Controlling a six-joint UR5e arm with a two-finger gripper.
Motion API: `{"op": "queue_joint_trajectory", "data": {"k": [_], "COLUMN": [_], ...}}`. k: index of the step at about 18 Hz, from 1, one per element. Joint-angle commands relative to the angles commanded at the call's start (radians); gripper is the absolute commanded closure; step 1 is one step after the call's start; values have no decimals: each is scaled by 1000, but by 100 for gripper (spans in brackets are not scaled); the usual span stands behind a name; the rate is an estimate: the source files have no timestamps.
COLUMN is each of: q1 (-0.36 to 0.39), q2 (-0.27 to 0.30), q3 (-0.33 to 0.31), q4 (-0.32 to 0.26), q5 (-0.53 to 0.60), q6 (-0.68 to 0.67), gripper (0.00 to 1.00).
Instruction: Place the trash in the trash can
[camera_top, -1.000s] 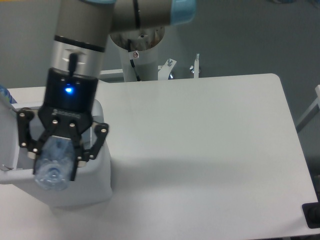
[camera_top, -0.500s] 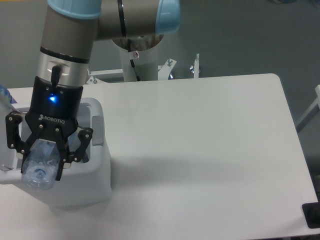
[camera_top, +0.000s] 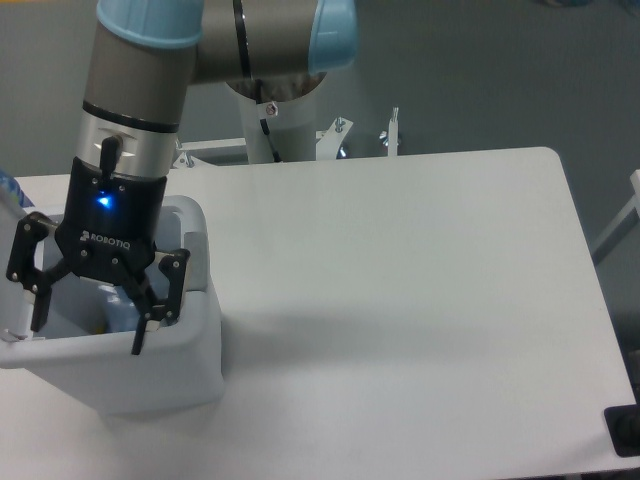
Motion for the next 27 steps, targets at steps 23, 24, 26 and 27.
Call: {"op": "queue_joint_trajectory", "data": {"k": [23, 24, 26, 27], "q1": [433, 452, 489, 511], "q2": [30, 44, 58, 73], "q3": [-23, -32, -56, -67], "q4": [-267, -297, -339, -341], "q5": [319, 328, 328, 331], "q6": [929, 995, 1150, 1222], "gripper": [0, 0, 0, 0]}}
